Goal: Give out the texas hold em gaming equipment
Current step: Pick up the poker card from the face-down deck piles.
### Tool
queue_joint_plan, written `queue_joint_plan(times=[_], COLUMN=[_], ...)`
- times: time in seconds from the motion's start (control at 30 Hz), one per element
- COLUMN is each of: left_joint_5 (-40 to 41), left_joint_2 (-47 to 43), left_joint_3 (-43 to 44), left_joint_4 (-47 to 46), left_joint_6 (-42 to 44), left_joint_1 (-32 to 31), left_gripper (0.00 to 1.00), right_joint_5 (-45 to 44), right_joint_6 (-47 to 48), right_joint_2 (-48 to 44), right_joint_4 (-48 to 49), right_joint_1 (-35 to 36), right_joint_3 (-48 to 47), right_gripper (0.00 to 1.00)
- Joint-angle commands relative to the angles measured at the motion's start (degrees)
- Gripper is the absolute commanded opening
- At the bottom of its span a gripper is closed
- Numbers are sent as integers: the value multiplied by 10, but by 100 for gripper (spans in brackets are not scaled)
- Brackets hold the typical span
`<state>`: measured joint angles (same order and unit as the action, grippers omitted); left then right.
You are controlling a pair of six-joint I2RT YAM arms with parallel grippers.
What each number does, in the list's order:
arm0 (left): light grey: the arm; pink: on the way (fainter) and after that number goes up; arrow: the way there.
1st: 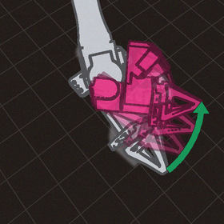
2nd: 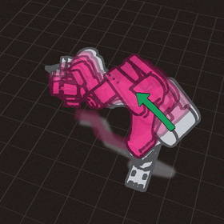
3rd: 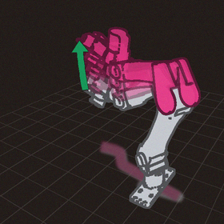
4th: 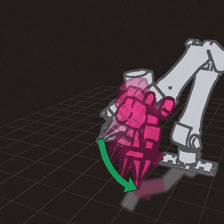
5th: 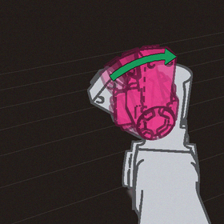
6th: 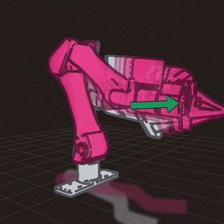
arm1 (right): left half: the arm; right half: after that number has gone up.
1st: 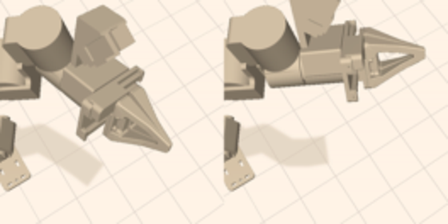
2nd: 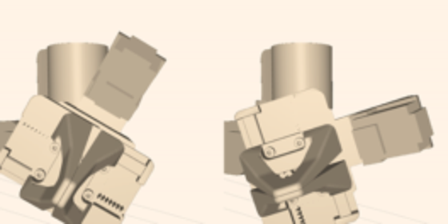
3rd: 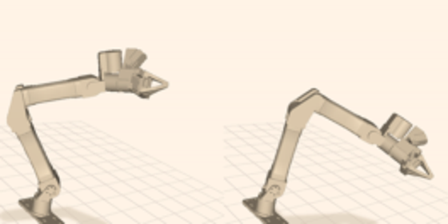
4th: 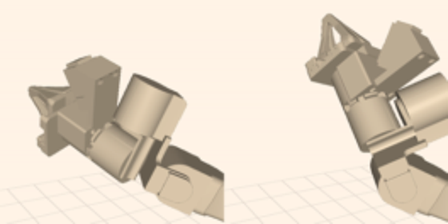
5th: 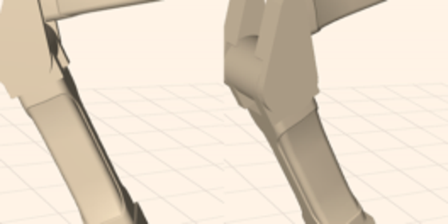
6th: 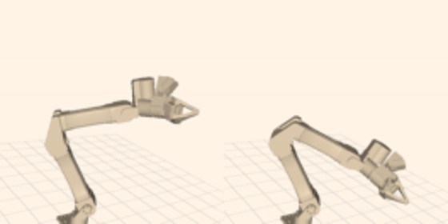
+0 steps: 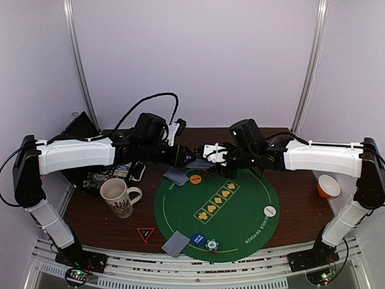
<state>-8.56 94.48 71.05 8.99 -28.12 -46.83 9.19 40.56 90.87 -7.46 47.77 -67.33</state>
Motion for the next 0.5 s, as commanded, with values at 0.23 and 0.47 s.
queue_joint_plan(times=[0.23, 0.47], left_joint_5=[29, 24], left_joint_2=[-29, -37], left_joint_3=[1, 0], left_joint_4=[17, 19], left_joint_6=[27, 33], left_joint_1=[2, 2], left_gripper=[34, 35], right_joint_5=[-14, -14], right_joint_6=[0, 0], right_joint_2=[-6, -5], right_joint_4=[8, 7], right_joint_1=[2, 1], right_joint_3=[-4, -3], right_gripper=[44, 44])
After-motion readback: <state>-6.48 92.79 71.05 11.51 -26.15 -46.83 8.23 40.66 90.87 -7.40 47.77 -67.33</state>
